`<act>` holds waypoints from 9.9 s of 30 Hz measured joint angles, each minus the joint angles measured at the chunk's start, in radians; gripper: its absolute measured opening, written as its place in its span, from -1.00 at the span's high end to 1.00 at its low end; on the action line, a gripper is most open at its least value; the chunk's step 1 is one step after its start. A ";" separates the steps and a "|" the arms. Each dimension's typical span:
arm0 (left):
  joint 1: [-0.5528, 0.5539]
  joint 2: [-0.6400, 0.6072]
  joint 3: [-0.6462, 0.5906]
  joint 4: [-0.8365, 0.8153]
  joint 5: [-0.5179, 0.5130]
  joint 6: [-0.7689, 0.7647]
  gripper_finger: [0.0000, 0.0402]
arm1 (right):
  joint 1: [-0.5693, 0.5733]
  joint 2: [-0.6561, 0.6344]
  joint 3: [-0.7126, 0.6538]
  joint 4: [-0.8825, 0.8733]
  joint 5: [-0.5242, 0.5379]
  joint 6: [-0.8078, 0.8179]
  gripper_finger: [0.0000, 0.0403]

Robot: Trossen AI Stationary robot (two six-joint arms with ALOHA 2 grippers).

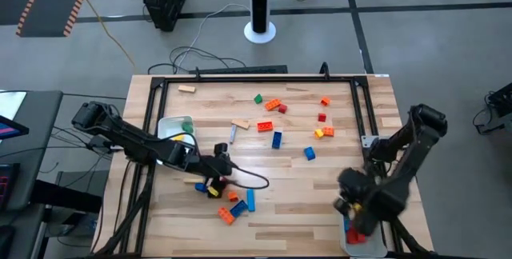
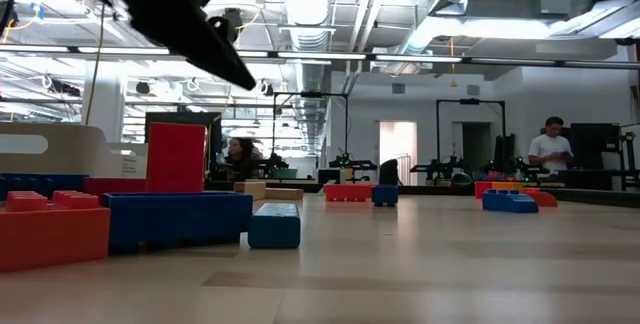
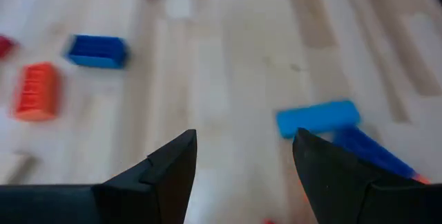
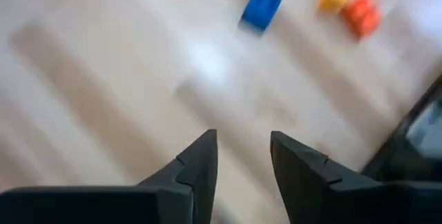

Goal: Sort blocks by size
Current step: Put the yellow small game piece into the white bin, then put the blue large game piece into the gray bin

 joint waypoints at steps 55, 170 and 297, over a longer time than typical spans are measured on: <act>-0.070 0.000 0.000 -0.001 -0.095 -0.182 -0.14 | -1.162 -0.005 -0.448 0.709 -0.186 -1.115 0.28; 0.162 -0.134 -0.117 0.469 -0.188 0.239 0.68 | -0.757 -0.006 -0.321 1.630 -0.170 -1.599 -0.17; 0.316 -0.278 0.088 -1.043 0.152 -0.355 -0.20 | -0.734 -0.014 -0.322 1.374 -0.017 -1.456 -0.18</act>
